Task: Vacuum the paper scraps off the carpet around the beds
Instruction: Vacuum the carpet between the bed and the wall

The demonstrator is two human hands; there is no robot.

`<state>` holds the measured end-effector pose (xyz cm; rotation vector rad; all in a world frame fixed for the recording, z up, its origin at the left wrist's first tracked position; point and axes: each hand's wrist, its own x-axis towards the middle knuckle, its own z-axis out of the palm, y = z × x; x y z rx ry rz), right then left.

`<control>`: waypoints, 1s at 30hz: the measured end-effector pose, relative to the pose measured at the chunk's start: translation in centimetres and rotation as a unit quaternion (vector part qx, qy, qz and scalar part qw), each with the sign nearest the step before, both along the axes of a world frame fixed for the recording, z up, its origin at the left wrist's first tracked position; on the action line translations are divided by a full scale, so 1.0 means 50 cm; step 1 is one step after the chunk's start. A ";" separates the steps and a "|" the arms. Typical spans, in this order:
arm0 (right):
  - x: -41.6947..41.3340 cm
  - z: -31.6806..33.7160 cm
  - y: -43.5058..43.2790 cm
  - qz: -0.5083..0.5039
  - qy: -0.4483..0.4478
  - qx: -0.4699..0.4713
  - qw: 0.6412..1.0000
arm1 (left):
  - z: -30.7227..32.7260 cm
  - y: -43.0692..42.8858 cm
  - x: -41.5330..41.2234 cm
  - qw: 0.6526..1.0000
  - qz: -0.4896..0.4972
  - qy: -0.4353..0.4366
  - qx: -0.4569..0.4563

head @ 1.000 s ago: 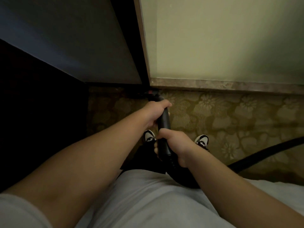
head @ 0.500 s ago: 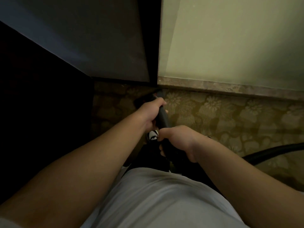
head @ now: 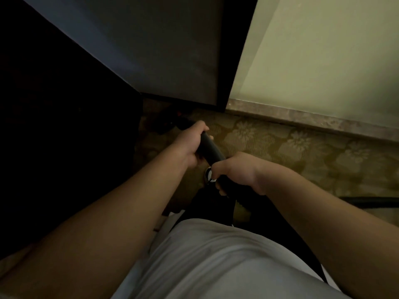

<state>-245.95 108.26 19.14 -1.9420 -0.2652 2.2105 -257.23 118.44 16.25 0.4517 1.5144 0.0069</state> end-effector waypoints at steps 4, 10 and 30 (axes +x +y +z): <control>-0.015 -0.020 0.033 0.079 -0.022 0.011 0.997 | -0.027 0.015 -0.034 0.999 0.035 0.001 0.000; -0.028 -0.047 0.078 0.118 -0.066 0.026 0.990 | -0.067 0.034 -0.049 0.996 0.082 -0.018 -0.008; 0.189 0.005 -0.056 0.025 0.009 -0.038 0.999 | -0.026 -0.081 0.189 0.998 0.034 -0.010 -0.054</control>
